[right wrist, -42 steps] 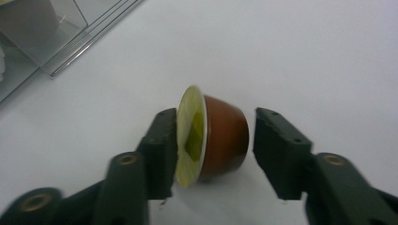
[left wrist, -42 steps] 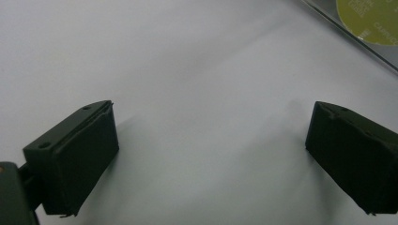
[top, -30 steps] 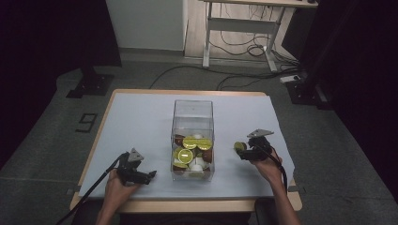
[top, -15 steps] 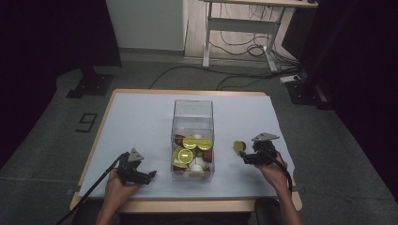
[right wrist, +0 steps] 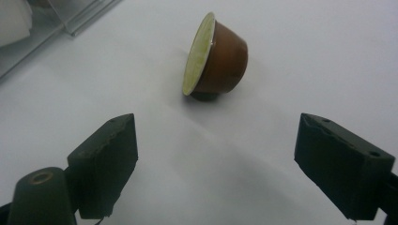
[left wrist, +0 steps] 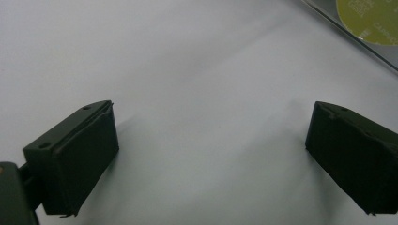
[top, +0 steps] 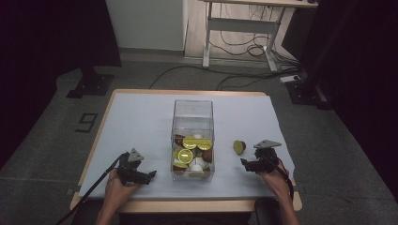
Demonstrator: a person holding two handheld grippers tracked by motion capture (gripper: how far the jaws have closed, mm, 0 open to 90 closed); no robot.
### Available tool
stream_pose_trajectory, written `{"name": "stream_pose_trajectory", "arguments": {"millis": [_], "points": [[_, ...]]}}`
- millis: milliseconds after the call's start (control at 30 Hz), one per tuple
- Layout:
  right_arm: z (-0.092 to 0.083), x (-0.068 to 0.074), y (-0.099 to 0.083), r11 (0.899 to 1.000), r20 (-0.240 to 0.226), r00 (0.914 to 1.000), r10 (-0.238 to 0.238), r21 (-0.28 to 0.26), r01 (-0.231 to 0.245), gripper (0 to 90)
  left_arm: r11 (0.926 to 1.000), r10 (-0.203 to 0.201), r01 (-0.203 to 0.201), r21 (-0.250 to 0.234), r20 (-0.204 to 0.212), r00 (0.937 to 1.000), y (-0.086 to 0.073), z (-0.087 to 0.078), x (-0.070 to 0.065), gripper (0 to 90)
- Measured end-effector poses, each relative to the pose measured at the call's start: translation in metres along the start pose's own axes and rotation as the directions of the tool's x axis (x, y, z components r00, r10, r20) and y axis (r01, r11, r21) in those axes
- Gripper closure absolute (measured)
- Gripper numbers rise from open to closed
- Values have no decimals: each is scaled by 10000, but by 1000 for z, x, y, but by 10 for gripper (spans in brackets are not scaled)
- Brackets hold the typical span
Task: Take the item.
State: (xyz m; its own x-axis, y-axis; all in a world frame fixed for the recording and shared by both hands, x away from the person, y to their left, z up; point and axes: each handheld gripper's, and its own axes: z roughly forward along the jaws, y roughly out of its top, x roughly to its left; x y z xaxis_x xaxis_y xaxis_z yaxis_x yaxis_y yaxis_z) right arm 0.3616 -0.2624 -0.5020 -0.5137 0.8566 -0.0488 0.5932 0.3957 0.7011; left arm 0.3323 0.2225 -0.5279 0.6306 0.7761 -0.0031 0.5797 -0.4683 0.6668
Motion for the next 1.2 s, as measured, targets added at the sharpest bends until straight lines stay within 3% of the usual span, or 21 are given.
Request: {"name": "stream_pose_trajectory", "arguments": {"millis": [467, 767, 1200], "points": [[17, 5, -20, 9994, 216, 9996, 182, 296, -188, 36, 10000, 6, -6, 0, -2, 10000, 0, 0, 0, 22], [20, 1, -29, 9975, 29, 9977, 678, -205, -677, 0, 10000, 3, -3, -6, -5, 10000, 0, 0, 0, 22], [20, 1, -30, 9972, 32, 9975, 701, -254, -700, 0, 10000, 13, -13, -15, -6, 10000, 0, 0, 0, 22]]}}
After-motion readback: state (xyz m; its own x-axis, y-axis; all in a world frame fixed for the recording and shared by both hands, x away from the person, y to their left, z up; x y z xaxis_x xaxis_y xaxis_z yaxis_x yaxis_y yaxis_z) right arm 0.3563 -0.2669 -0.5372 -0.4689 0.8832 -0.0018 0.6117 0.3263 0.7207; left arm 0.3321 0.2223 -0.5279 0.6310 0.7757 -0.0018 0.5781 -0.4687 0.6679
